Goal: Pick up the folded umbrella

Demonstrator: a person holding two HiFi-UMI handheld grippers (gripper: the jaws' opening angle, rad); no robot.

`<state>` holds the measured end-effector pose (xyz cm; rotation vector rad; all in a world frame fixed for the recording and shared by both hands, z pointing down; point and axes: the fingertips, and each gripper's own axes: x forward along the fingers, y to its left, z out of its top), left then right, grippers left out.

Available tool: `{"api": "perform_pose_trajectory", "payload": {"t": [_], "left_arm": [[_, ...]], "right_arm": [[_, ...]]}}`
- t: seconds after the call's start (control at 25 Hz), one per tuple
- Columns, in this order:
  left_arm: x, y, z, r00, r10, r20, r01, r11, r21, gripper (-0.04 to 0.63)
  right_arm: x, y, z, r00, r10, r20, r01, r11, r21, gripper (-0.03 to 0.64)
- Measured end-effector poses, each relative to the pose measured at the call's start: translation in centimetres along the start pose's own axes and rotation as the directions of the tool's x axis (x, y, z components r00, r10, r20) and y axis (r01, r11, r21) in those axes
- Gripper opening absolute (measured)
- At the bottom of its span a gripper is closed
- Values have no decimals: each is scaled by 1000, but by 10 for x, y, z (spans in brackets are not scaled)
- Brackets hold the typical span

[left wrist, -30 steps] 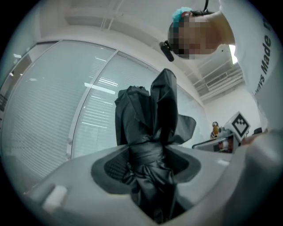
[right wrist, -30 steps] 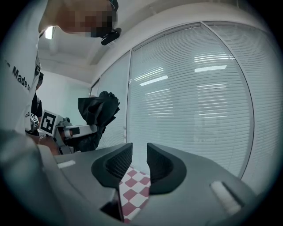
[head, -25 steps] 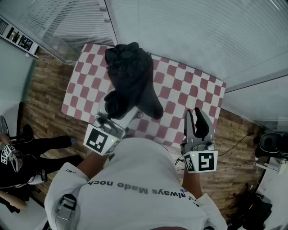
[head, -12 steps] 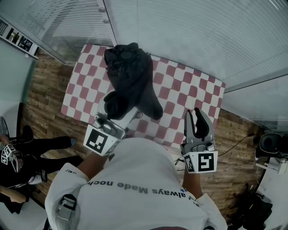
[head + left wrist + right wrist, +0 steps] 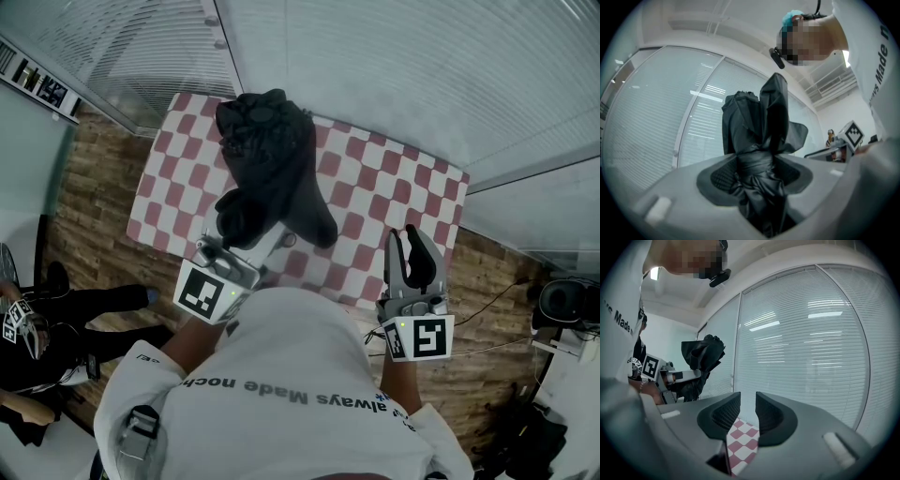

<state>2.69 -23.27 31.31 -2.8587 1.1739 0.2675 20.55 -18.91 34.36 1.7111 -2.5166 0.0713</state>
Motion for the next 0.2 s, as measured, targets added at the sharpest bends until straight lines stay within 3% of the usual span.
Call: {"api": "perform_pose_trajectory", "payload": {"t": [0.2], "left_arm": [[0, 2, 3, 1000, -8, 8, 8, 1000, 6, 219]], "right_arm": [[2, 1, 0, 1000, -2, -3, 2, 1000, 1, 101]]}}
